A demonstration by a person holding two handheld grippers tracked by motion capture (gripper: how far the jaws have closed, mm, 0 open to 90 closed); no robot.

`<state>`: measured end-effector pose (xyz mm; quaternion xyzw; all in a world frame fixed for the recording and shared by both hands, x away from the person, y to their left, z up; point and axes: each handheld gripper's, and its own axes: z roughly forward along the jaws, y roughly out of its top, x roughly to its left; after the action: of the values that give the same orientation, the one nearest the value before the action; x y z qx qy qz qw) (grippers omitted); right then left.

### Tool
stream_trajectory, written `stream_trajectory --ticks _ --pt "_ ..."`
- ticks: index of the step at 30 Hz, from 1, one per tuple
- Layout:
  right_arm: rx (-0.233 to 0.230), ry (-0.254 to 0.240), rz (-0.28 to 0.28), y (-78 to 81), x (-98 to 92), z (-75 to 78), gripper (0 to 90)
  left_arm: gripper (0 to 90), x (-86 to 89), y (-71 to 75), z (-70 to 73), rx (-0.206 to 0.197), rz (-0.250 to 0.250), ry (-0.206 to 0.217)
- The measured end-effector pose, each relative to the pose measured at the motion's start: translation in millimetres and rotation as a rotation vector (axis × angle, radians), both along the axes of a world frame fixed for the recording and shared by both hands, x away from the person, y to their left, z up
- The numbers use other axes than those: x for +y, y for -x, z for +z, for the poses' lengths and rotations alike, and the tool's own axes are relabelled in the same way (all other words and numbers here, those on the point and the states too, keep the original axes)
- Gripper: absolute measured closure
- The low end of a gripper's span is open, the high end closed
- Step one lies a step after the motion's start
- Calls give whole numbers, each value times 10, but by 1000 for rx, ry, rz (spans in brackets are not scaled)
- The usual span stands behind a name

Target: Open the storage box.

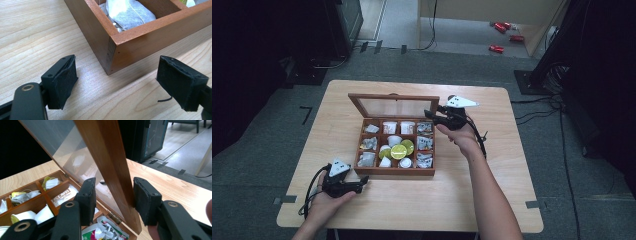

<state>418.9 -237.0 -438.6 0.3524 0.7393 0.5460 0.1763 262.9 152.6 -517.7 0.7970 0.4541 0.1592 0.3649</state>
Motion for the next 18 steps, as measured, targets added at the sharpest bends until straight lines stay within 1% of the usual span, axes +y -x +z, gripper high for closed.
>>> stream_trajectory --ticks 1,3,5,6,9,13,16,18 --pt "11 3 0 -45 1 -17 555 170 1 0 0 0 0 2" --pt "18 15 -1 -81 13 -54 555 170 5 -1 -1 0 0 6" --pt "18 24 1 -108 22 -109 553 170 8 -2 -2 1 0 10" --pt "18 24 1 -108 22 -109 553 171 8 -2 -2 1 0 10" --pt "38 18 2 -143 21 -185 549 171 9 -2 -2 1 0 12" --pt "50 36 -12 -192 44 -261 550 171 13 -2 0 2 0 13" --pt "56 28 -17 -207 41 -283 555 171 15 -3 0 3 -1 14" --pt "63 2 -4 -224 10 -310 559 171 15 -3 0 3 -1 15"
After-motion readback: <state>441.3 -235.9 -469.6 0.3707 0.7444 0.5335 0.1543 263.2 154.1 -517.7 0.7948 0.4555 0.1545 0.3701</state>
